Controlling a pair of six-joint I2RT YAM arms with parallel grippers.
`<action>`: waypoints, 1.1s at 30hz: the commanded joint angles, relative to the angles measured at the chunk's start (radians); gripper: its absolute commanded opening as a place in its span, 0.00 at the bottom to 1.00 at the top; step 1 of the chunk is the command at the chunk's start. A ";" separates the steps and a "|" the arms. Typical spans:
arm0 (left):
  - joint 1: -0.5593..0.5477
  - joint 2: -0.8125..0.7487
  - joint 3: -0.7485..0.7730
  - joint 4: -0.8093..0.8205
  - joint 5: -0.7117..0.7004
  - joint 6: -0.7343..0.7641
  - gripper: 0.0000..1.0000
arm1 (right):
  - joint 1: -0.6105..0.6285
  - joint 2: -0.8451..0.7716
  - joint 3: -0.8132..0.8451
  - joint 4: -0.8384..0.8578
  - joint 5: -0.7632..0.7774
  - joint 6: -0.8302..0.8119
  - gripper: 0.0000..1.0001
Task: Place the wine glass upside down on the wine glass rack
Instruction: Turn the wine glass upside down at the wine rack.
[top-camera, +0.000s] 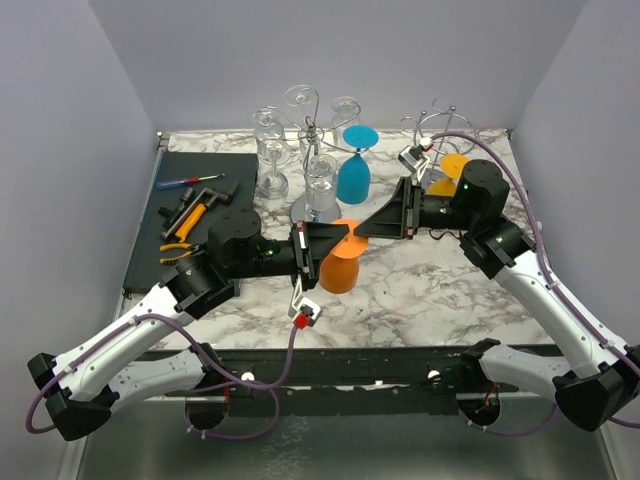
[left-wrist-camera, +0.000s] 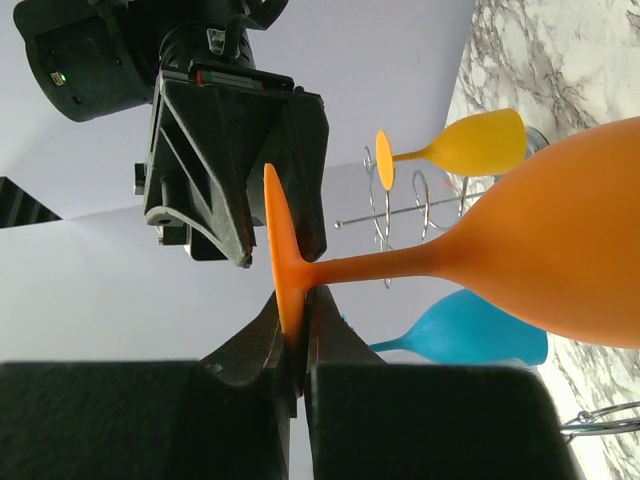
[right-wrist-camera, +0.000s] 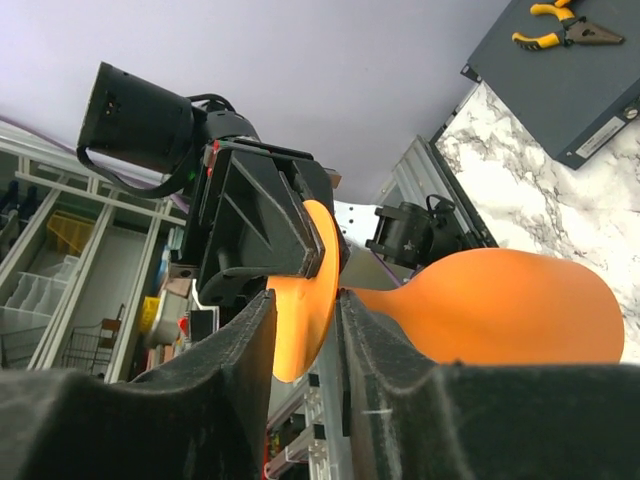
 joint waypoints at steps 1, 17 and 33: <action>-0.005 0.013 0.030 0.019 -0.011 0.017 0.00 | 0.001 0.014 -0.007 0.026 -0.060 0.015 0.32; -0.004 0.007 0.130 0.028 -0.122 -0.259 0.99 | 0.001 0.029 0.143 -0.278 0.073 -0.121 0.01; -0.002 0.062 0.474 -0.023 -0.626 -1.046 0.99 | -0.087 0.139 0.491 -0.617 0.448 -0.327 0.00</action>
